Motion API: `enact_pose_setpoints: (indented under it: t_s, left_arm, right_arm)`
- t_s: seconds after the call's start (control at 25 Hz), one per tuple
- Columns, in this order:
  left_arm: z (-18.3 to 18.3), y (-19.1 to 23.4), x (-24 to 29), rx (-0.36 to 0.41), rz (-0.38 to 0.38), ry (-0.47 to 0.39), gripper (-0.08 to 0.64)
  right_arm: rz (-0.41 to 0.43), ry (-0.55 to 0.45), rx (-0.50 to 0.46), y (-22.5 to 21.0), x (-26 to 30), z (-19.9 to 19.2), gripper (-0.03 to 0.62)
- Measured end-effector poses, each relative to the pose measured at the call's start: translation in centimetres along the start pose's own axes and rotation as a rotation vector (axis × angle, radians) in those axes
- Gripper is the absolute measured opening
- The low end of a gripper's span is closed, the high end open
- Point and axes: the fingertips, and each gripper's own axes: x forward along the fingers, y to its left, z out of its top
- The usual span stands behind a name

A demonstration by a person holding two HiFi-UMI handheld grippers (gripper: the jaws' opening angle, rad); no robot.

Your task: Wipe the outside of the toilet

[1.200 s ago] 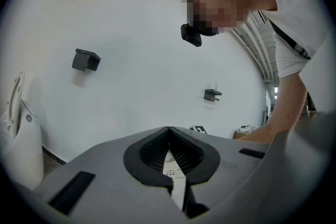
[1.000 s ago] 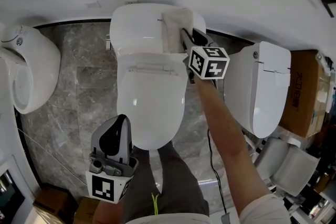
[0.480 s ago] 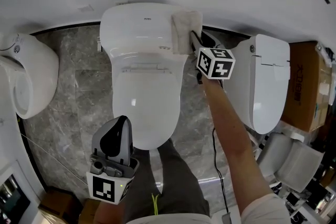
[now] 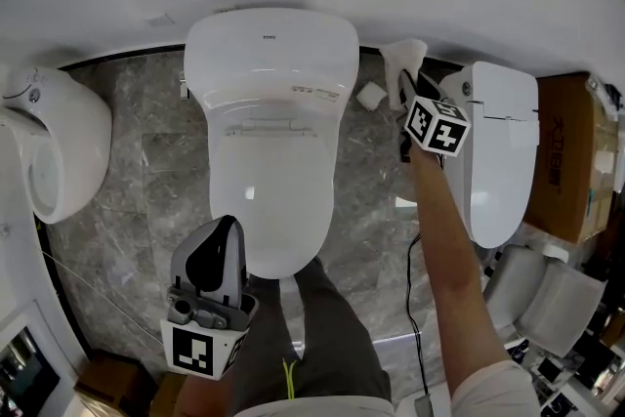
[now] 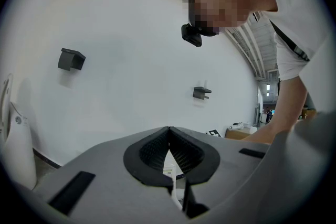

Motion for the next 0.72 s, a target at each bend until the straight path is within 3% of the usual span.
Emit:
enact_pose_setpoints:
  t_s: [0.28,0.72]
  left_arm:
    - [1.2,-1.7,-0.9,0.018,-0.022,-0.011,0.017]
    - [8.9,-3.9,-5.1,0.065,-0.052,-0.072,0.017]
  right_arm:
    - [-0.037,-0.058,0.059,-2.8,-5.0,0.9,0.114]
    - [0.065,-0.192,0.133,3.2,-15.8,7.3,0.114]
